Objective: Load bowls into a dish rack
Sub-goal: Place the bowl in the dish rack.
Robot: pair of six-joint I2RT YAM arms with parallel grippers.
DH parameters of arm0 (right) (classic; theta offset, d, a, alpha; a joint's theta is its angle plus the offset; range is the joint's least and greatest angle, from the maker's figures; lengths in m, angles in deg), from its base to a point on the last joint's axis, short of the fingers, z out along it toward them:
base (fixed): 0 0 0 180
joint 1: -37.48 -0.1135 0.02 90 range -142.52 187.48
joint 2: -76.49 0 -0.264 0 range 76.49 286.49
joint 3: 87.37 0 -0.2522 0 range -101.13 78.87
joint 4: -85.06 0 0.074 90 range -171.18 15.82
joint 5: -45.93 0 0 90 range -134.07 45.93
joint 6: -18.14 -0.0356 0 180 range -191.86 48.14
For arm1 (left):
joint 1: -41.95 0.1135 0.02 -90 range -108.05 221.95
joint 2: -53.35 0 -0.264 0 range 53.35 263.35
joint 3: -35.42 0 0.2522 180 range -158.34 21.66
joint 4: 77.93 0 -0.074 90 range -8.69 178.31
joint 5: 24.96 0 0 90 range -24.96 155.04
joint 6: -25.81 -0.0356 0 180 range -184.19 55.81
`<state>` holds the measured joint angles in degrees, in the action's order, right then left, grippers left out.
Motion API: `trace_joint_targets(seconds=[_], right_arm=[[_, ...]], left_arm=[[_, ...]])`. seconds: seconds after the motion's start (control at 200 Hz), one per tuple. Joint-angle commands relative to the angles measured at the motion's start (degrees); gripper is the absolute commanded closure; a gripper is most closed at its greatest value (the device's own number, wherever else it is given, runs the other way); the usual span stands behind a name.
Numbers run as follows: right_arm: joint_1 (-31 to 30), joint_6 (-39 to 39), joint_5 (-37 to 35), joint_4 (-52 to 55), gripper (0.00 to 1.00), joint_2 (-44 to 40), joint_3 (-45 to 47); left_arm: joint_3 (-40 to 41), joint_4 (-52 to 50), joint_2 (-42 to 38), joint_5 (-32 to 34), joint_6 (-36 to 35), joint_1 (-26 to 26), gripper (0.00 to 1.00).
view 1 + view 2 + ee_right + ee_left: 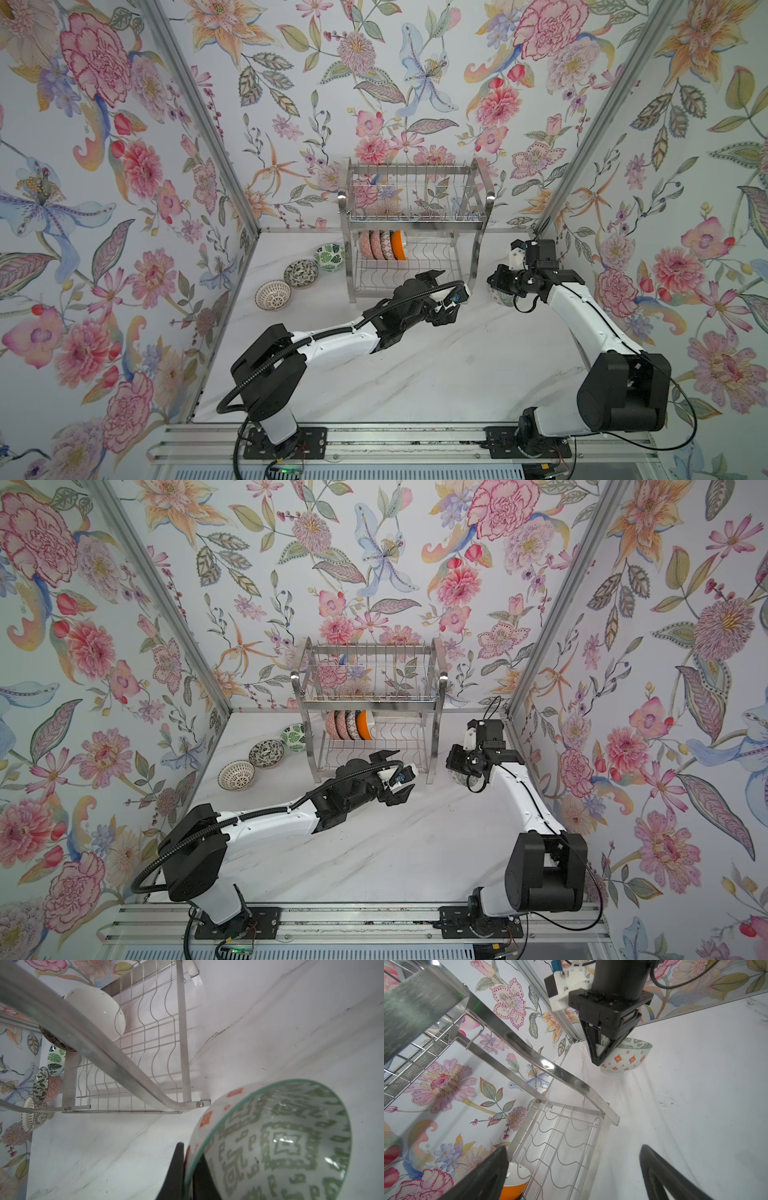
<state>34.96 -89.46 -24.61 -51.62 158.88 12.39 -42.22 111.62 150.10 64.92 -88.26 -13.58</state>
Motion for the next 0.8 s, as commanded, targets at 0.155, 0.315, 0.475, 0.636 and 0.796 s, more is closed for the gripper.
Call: trace_joint_targets(seconds=[0.155,0.315,0.475,0.636,0.796], right_arm=[[-4.2,-1.1,3.2,-4.8,1.0,-5.7,1.6],[-6.5,-3.3,6.3,-10.0,1.0,-8.1,3.9],[-10.8,-4.1,6.9,-15.8,1.0,-9.8,6.2],[-15.0,-5.2,7.1,-21.6,1.0,-10.4,8.0],[-18.5,-7.1,7.1,-30.0,1.0,-9.7,10.8]], left_arm=[[2.2,-0.7,-4.1,3.9,2.4,1.7,0.01],[3.2,-1.6,-6.5,4.8,7.2,3.7,0.01],[5.5,-2.1,-10.0,4.9,12.7,5.8,0.01],[7.6,-4.1,-12.5,3.6,19.7,8.8,0.01],[10.8,-3.7,-14.8,3.1,25.5,11.3,0.01]])
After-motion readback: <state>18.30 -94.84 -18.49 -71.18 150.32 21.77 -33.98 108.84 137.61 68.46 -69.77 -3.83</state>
